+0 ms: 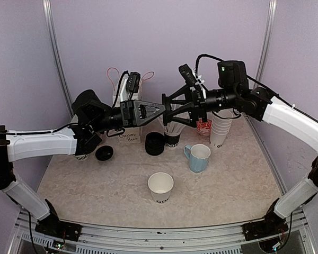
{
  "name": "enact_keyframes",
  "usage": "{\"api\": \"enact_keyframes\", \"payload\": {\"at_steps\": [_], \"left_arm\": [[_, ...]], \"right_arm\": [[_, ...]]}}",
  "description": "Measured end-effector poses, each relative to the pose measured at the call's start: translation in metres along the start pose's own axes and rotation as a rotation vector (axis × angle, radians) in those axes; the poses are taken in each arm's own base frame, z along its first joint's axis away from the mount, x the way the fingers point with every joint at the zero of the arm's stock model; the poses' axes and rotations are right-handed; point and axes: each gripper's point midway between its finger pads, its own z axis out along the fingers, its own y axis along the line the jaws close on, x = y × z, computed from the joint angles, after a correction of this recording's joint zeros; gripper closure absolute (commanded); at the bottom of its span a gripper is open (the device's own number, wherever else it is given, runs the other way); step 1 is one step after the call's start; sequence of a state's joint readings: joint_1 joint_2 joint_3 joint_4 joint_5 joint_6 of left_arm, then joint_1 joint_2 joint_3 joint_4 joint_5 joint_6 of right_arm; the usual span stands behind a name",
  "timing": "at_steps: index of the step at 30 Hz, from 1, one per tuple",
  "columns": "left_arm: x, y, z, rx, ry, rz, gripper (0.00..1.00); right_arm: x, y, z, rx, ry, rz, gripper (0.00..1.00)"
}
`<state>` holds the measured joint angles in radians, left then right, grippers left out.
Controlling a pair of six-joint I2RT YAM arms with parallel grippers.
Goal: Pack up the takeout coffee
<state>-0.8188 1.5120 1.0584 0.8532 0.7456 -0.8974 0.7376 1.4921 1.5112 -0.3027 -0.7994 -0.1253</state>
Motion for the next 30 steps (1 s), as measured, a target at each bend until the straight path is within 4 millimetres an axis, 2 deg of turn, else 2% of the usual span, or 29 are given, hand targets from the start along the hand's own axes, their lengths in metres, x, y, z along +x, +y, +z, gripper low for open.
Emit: {"api": "enact_keyframes", "payload": {"at_steps": [2, 8, 13, 17, 20, 26, 30], "left_arm": [[0.005, 0.006, -0.001, -0.021, 0.011, -0.008, 0.77], [0.014, 0.016, -0.005, -0.069, 0.033, -0.017, 0.76], [0.012, 0.013, -0.007, -0.07, 0.031, 0.001, 0.85], [0.011, 0.014, -0.008, -0.073, 0.029, 0.008, 0.91], [0.01, 0.014, -0.009, -0.074, 0.028, 0.008, 0.95], [0.009, 0.013, -0.009, -0.065, 0.033, 0.004, 0.99], [0.009, 0.009, -0.009, -0.049, 0.033, 0.005, 1.0]], "right_arm": [[0.003, -0.002, 0.0, 0.008, 0.006, -0.002, 0.43], [0.01, -0.006, 0.002, 0.028, 0.021, -0.001, 0.5], [0.01, -0.006, 0.002, 0.032, 0.022, -0.001, 0.5], [0.012, -0.007, 0.003, 0.031, 0.025, 0.003, 0.39], [0.014, -0.009, 0.004, 0.033, 0.03, 0.005, 0.37], [0.015, -0.008, 0.005, 0.027, 0.03, 0.003, 0.44], [0.014, -0.006, 0.005, 0.012, 0.027, 0.003, 0.27]]}}
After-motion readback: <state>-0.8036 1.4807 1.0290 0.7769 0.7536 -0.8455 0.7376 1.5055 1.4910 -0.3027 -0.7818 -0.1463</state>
